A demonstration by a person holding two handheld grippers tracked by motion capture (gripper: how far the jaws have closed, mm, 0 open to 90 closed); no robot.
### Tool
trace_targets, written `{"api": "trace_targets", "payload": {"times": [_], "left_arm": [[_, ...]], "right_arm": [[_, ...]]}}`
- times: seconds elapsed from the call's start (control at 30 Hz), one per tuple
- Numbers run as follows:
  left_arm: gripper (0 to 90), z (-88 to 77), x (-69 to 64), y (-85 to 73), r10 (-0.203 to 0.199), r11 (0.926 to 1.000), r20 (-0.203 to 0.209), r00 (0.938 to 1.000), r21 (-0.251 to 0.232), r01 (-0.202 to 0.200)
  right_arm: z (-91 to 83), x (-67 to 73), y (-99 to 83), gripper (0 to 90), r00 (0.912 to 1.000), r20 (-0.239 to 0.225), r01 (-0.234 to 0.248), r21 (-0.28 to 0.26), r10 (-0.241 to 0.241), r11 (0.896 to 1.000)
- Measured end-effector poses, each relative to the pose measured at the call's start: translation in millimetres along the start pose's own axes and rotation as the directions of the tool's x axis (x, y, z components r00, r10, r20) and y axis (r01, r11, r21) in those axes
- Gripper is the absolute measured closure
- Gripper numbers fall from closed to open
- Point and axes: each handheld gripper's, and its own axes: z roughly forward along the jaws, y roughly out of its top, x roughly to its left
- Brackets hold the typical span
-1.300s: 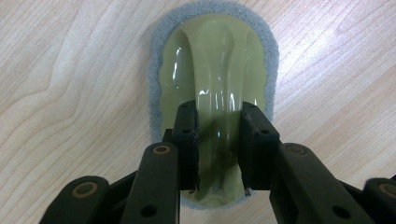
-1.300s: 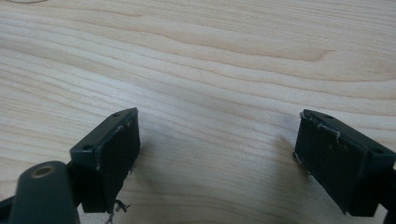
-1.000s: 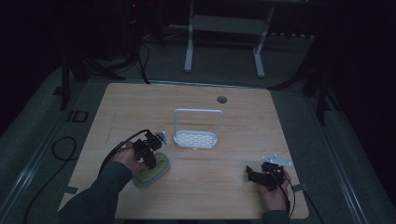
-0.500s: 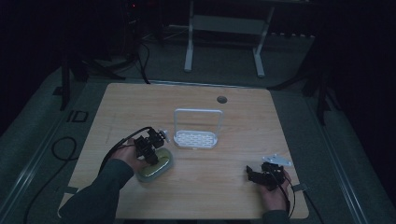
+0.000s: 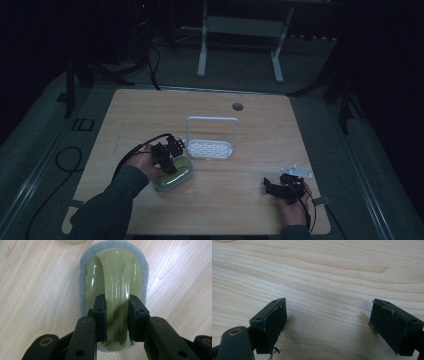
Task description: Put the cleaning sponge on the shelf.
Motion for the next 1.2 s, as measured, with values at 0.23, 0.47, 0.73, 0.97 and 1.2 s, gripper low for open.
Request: {"api": "trace_targets", "payload": {"times": [0.23,0.47,0.73,0.97,1.2], "left_arm": [[71.6,0.5,0.1,6.6,0.036,0.9993,-0.004,0.9993,-0.007,-0.036],[71.6,-1.0,-2.5,15.9,0.07,0.9974,-0.019,0.9974,-0.018,-0.07],[71.6,-2.2,-5.7,28.2,0.115,0.9929,-0.03,0.9929,-0.027,-0.116],[71.6,-5.9,-6.3,40.6,0.141,0.9895,-0.036,0.9893,-0.027,-0.142],[71.6,-8.3,-4.3,47.9,0.169,0.9845,-0.046,0.9845,-0.039,-0.171]], "right_arm": [[-0.1,0.1,0.0,13.6,1.0,0.0,-0.001,0.001,0.001,1.0],[-0.1,0.0,0.0,13.6,1.0,-0.001,-0.001,0.001,0.001,1.0],[-0.1,0.1,0.0,13.6,1.0,0.0,-0.001,0.001,0.001,1.0],[-0.1,0.1,0.0,13.6,1.0,-0.001,-0.001,0.001,0.001,1.0],[-0.2,0.3,0.0,13.6,1.0,-0.001,-0.004,0.002,0.004,1.0]]}}
